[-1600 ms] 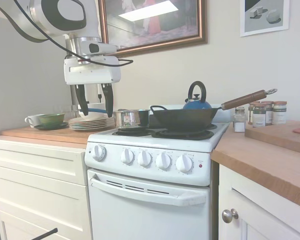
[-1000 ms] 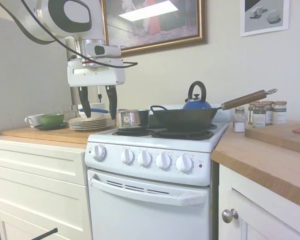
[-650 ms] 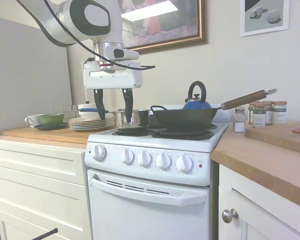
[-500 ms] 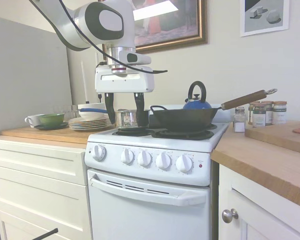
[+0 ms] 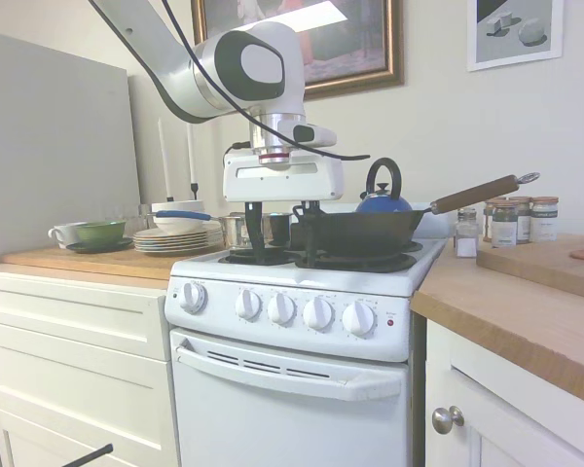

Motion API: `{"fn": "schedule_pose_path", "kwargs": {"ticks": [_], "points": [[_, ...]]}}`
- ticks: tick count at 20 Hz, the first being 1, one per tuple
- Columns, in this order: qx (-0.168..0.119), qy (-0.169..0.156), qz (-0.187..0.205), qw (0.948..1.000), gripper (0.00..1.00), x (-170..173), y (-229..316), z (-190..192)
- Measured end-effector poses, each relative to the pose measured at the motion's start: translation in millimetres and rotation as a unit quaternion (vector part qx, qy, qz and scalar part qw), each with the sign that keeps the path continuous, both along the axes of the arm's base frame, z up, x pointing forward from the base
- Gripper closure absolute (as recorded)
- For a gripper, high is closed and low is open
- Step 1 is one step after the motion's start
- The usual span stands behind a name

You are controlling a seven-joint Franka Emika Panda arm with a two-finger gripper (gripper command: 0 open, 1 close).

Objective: Turn on the stove on the bottom right

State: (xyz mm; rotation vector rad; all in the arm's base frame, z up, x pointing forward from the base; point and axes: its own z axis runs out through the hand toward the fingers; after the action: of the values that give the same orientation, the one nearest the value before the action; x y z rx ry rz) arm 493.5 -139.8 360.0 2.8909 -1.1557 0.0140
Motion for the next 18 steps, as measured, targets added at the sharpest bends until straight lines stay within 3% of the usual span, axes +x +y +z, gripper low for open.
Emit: {"fn": "schedule_pose_path", "kwargs": {"ticks": [6,18], "points": [[-0.017,-0.005,0.001,0.9998,1.00,10.1,-25.4,-9.7],[-0.038,-0.019,-0.033,0.9985,1.00,10.9,-75.8,-43.2]]}}
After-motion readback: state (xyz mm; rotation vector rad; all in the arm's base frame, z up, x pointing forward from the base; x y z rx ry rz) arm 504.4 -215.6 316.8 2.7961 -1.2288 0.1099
